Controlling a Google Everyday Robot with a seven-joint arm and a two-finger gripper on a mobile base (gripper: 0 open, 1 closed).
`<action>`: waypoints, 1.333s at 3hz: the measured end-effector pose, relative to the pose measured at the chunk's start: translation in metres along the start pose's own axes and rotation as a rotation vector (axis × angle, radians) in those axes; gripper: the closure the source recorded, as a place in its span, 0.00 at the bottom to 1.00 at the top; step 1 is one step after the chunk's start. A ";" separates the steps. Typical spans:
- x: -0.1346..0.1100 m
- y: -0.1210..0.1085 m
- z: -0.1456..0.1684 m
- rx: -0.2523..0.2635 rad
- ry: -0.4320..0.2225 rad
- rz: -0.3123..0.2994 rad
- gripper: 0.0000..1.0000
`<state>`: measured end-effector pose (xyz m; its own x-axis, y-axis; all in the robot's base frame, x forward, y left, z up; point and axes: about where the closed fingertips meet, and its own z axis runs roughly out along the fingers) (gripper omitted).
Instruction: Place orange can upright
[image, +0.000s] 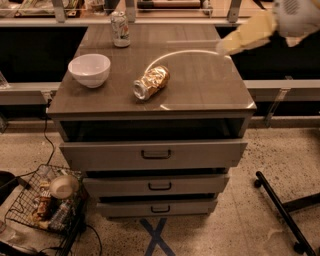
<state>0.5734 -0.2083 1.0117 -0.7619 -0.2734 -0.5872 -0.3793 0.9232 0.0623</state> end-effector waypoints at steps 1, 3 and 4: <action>-0.022 0.018 0.023 0.066 0.104 0.068 0.00; -0.051 0.037 0.063 0.162 0.163 0.391 0.00; -0.051 0.036 0.062 0.165 0.157 0.442 0.00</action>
Offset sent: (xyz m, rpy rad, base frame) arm 0.0654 0.0766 -0.0162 0.1417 0.3168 -0.7069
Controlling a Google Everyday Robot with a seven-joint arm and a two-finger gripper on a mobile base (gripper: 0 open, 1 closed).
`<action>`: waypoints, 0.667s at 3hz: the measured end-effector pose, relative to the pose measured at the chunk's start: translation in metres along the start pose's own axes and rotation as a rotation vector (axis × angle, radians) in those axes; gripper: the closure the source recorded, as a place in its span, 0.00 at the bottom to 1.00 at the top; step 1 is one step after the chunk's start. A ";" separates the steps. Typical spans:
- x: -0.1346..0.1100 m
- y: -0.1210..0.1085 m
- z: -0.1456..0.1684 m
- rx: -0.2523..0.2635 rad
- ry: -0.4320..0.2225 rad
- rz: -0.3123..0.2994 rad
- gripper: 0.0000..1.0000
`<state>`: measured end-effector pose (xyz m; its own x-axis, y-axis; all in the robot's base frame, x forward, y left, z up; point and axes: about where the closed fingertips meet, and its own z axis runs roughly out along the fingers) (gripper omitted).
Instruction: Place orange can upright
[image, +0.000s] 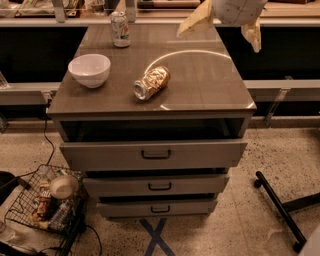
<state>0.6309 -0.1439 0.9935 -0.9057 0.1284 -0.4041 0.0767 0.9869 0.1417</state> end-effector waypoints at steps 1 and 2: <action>0.001 -0.002 0.006 -0.011 0.032 0.047 0.00; -0.003 0.011 0.021 -0.016 0.114 0.146 0.00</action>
Offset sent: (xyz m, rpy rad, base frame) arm 0.0292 0.0321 -0.0171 0.1563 0.2705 -0.2430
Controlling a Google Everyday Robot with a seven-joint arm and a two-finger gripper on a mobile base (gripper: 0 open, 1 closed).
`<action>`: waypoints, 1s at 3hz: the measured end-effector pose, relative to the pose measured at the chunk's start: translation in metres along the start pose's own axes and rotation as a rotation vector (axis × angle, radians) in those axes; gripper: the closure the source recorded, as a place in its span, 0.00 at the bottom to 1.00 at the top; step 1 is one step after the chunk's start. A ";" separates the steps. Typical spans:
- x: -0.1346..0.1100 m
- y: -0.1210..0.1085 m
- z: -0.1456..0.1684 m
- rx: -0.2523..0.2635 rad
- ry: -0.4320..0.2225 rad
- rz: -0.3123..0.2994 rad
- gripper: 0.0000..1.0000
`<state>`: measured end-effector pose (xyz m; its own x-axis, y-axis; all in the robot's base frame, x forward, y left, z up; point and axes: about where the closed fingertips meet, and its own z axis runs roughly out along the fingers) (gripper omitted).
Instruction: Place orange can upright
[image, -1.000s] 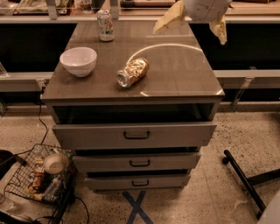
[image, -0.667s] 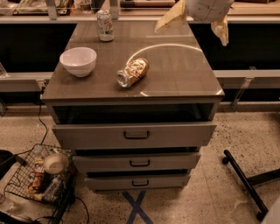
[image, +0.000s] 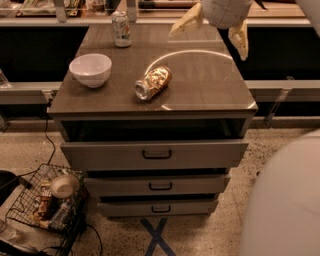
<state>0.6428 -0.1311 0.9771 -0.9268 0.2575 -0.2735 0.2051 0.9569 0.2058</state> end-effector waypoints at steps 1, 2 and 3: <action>-0.006 0.024 0.009 0.001 0.062 0.088 0.00; -0.009 0.047 0.016 -0.026 0.088 0.133 0.00; -0.007 0.064 0.027 -0.047 0.099 0.149 0.00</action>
Offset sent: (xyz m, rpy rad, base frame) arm 0.0209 0.0646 -0.0012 0.1181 0.1896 -0.1332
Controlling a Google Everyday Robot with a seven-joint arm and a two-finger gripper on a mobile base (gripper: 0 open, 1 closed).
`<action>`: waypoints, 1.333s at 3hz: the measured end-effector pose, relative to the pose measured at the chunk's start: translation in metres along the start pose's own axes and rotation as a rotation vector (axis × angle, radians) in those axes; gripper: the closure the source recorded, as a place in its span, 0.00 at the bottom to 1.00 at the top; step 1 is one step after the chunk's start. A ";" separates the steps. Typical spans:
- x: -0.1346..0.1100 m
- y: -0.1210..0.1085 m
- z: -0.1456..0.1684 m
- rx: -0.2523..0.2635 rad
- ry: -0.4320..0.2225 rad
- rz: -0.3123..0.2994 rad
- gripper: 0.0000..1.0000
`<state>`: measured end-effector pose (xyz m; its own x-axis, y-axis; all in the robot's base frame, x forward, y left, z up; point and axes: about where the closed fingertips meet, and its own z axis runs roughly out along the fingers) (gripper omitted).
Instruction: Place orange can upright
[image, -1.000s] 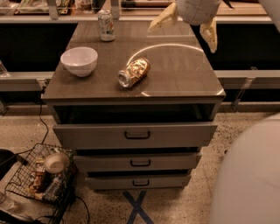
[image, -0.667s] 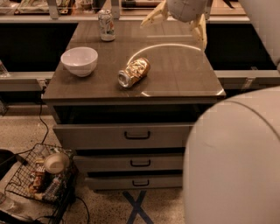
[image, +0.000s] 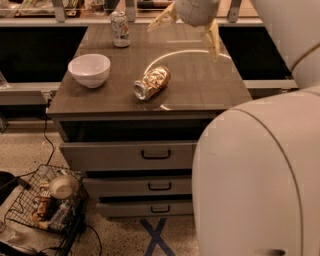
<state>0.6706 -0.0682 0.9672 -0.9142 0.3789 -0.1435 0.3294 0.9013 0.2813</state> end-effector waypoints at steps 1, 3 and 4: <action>0.004 0.006 0.039 0.052 0.021 0.051 0.00; 0.010 0.006 0.099 0.115 0.054 0.118 0.00; 0.016 0.009 0.112 0.141 0.072 0.146 0.00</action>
Offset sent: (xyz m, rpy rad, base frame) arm 0.0094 0.0229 -0.1014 -0.0761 0.1375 -0.1341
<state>0.6850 -0.0308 0.8607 -0.8672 0.4962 -0.0409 0.4848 0.8603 0.1578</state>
